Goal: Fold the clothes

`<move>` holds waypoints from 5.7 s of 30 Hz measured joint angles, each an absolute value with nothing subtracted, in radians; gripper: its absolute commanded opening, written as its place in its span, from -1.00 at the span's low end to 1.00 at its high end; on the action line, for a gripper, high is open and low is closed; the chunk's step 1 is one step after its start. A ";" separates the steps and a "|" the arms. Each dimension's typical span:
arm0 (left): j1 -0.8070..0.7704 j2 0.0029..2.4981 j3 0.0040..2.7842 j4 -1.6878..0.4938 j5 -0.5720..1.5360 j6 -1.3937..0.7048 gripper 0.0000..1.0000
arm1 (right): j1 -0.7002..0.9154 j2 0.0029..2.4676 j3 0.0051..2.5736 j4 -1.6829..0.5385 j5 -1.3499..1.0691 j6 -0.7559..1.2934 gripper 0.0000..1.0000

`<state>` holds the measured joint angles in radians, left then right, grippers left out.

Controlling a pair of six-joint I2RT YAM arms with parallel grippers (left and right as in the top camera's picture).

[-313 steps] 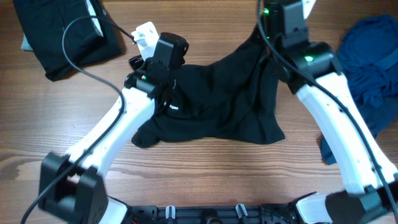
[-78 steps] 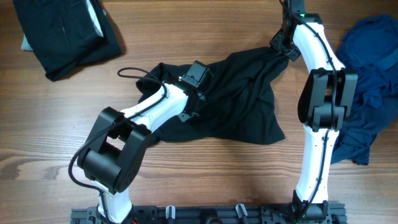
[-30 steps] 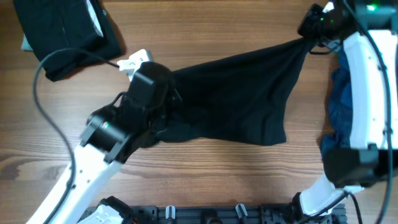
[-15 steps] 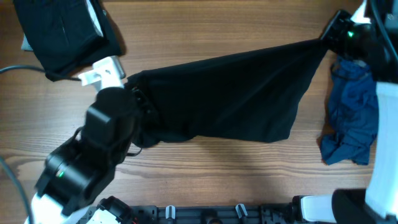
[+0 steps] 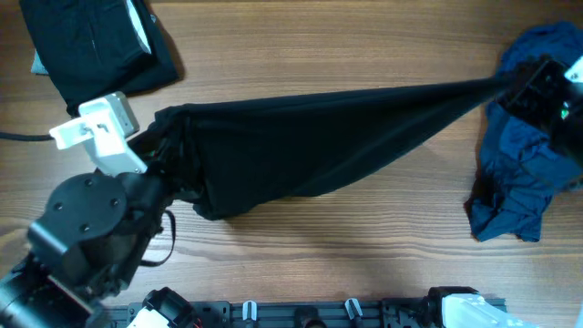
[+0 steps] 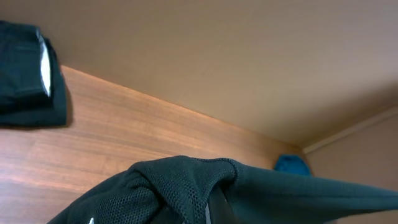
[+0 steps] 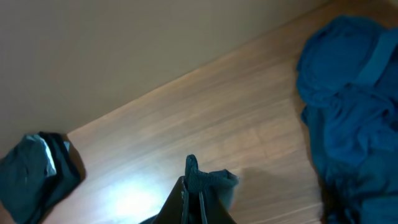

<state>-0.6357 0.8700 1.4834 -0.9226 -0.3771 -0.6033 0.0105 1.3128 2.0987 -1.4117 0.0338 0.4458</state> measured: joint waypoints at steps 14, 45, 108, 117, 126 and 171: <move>-0.640 0.930 1.871 -1.084 -0.369 -0.577 -0.93 | 0.012 1.170 2.099 -1.409 0.015 0.429 -0.91; -0.653 1.229 1.944 -1.052 -0.736 -0.560 -0.92 | 0.012 1.321 2.087 -1.255 0.028 0.417 -0.91; -1.061 1.169 1.964 -1.164 -0.964 -0.560 -0.93 | 0.016 1.169 2.088 -1.406 0.106 0.439 -0.91; -1.168 1.203 1.964 -1.097 -1.179 -0.567 -0.93 | 0.016 1.116 2.099 -1.294 0.106 0.428 -0.91; -0.791 1.345 1.964 -1.007 -1.079 -0.568 -0.92 | 0.016 1.414 2.104 -1.204 0.094 0.429 -0.91; -0.837 1.179 1.963 -1.374 -0.650 -0.730 -0.92 | 0.109 1.235 2.095 -1.470 0.084 0.424 -0.91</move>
<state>-0.8371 1.1793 1.9633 -1.3743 -0.6498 -0.7300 0.1089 1.2346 2.0953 -1.4700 0.0845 0.4244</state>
